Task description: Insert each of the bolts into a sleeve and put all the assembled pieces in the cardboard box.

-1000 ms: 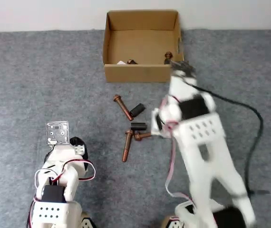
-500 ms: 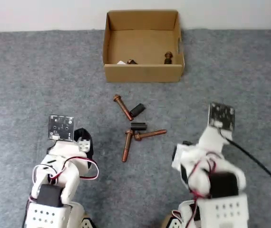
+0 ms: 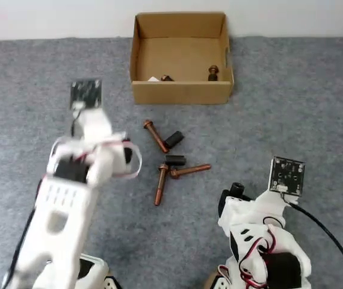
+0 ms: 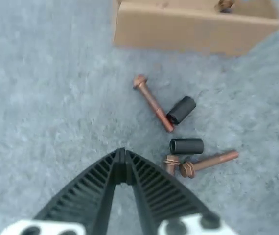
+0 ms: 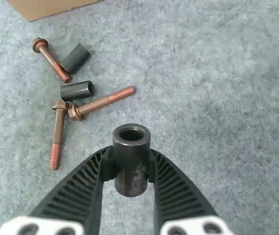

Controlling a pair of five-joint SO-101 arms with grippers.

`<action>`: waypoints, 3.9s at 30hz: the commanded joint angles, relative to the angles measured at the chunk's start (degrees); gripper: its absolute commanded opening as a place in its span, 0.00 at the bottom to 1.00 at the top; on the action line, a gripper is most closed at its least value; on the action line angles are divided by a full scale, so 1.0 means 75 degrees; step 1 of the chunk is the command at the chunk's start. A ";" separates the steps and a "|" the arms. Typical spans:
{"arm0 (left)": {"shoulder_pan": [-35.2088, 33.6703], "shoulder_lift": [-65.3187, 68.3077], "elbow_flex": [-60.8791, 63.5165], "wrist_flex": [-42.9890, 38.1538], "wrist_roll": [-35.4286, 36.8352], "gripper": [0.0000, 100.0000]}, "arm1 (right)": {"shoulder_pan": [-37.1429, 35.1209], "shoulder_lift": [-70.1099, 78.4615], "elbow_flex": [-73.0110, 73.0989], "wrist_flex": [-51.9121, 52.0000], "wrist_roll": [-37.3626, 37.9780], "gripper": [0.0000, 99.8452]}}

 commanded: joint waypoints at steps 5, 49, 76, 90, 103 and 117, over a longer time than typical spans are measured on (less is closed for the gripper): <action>0.0059 0.4126 -0.3651 0.1231 0.1196 0.01 | 0.0076 -0.0064 0.0000 -0.0088 0.0082 0.01; 0.0035 1.3843 -1.5010 0.4618 0.1723 0.01 | 0.0076 -0.0123 0.0035 -0.0088 0.0059 0.01; 0.0797 1.0397 -1.4564 0.4853 0.0410 0.00 | 0.0076 -0.0064 0.0035 -0.0088 0.0059 0.01; 0.1008 0.5216 -0.8504 0.4583 0.0328 0.00 | 0.0076 -0.0123 0.0035 -0.0088 0.0070 0.01; 0.0996 -0.0047 -0.2045 0.1137 -0.0703 0.00 | -0.0404 -0.0135 -0.0012 -0.0170 0.0082 0.01; 0.0949 -0.4876 0.2538 -0.0832 -0.0996 0.00 | -0.2491 -0.0064 0.0023 -0.0674 0.1348 0.01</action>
